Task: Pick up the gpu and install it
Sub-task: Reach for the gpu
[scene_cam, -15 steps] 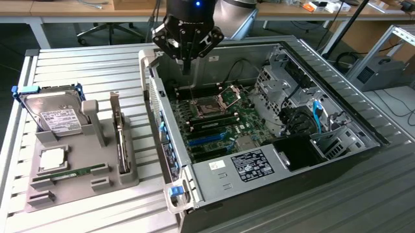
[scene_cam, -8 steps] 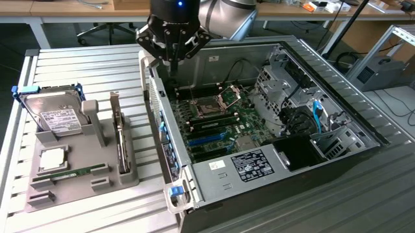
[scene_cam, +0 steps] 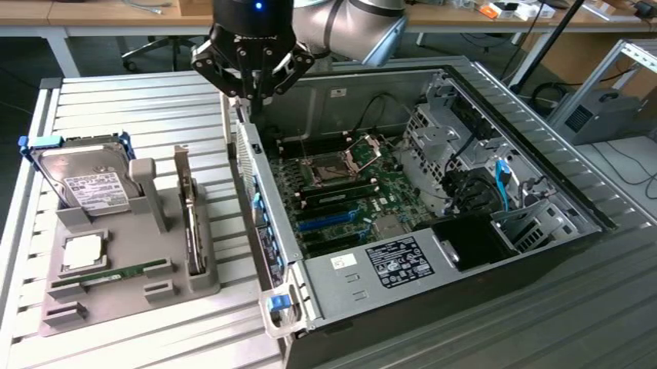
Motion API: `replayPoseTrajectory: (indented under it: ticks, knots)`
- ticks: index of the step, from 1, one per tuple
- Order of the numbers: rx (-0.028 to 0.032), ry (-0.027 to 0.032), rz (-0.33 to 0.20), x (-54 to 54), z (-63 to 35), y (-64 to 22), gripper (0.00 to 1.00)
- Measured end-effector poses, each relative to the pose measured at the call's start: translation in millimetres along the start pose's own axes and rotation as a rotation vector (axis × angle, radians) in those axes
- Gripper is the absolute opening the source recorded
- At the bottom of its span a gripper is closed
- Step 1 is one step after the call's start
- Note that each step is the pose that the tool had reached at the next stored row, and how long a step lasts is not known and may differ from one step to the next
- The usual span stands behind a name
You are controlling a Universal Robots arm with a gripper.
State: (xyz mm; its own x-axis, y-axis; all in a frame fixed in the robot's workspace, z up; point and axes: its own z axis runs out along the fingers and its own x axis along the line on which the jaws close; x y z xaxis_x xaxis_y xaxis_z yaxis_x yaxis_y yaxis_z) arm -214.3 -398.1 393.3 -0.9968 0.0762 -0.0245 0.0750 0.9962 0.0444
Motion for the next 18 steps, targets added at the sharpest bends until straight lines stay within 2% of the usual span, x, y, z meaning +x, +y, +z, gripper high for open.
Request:
replayPoseTrajectory:
  ticks: [8,18]
  knots:
    - [0.0,0.0,0.0,17.3,-0.5,-1.3,0.11]
    - [0.0,0.0,0.0,44.1,-1.2,-3.3,0.11]
